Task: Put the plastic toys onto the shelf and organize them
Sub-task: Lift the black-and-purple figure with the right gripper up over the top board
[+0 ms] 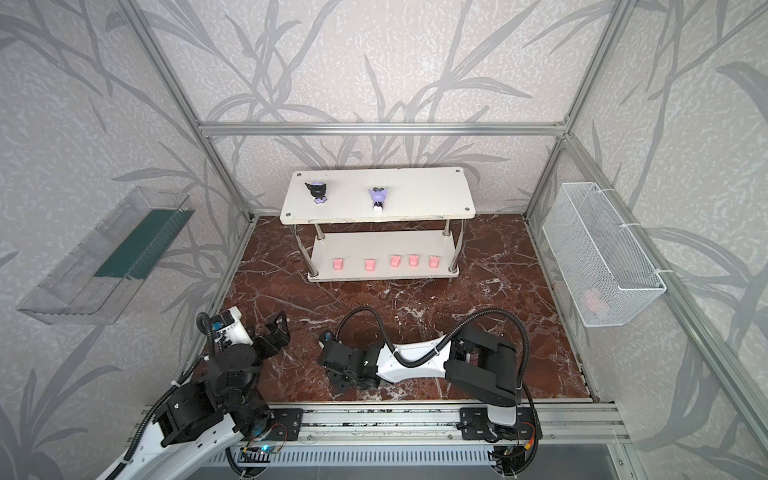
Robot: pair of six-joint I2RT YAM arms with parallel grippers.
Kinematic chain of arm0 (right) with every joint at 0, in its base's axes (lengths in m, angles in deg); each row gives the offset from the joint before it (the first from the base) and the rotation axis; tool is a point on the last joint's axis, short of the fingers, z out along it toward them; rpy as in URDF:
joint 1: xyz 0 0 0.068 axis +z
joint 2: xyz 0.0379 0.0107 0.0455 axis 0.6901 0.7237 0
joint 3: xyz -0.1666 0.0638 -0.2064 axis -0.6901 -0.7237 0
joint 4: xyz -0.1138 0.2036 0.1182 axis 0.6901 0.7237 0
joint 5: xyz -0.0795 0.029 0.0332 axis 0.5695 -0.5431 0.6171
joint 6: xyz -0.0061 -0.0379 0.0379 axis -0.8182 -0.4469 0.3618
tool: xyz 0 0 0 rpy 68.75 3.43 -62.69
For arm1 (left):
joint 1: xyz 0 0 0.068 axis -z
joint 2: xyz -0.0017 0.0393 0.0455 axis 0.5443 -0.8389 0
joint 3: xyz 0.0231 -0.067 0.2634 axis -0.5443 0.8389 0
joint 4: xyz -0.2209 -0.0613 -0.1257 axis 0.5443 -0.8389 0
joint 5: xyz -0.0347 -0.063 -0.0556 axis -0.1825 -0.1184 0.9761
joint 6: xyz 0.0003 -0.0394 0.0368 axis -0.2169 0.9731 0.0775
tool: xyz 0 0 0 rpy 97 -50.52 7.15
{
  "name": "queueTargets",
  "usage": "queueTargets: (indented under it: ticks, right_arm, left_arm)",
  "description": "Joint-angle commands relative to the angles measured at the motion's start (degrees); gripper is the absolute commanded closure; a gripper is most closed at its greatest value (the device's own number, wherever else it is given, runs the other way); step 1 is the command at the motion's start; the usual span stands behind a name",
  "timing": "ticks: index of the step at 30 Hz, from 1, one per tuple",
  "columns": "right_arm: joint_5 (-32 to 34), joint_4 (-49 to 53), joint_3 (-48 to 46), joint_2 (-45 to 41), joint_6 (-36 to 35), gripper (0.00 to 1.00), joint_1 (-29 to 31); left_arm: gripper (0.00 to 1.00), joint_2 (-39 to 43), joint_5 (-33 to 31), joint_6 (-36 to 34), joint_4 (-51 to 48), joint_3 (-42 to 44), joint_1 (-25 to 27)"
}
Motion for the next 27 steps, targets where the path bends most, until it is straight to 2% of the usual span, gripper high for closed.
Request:
queueTargets:
  ticks: [1,7,11,19,23,27]
  right_arm:
    - [0.18,-2.36,-0.61,-1.87,-0.78,0.52,-0.42]
    - [-0.09,-2.46,-0.86,-1.89,-0.78,0.56,-0.74]
    - [0.0,-3.18,-1.31,-2.52,-0.95,0.66,-0.92]
    - [-0.76,-2.52,-2.35,-4.7,-2.56,0.75,-1.85]
    - [-6.1,-0.73,-3.79,-11.09,-7.18,0.8,-4.45]
    - [-11.82,10.93,-0.91,-19.83,-14.4,0.8,-10.14]
  left_arm:
    - [0.04,-0.22,-1.04,0.37,0.05,0.51,0.05]
    - [0.04,-0.3,-0.99,0.37,-0.01,0.53,0.06]
    - [0.04,-0.45,-1.08,0.46,0.14,0.59,0.08]
    - [0.04,-0.56,-0.98,0.47,0.3,0.71,-0.01]
    - [0.04,-0.61,-0.93,-0.03,0.31,0.45,-0.01]
    - [0.04,-0.65,-0.51,-1.01,0.82,0.44,0.0]
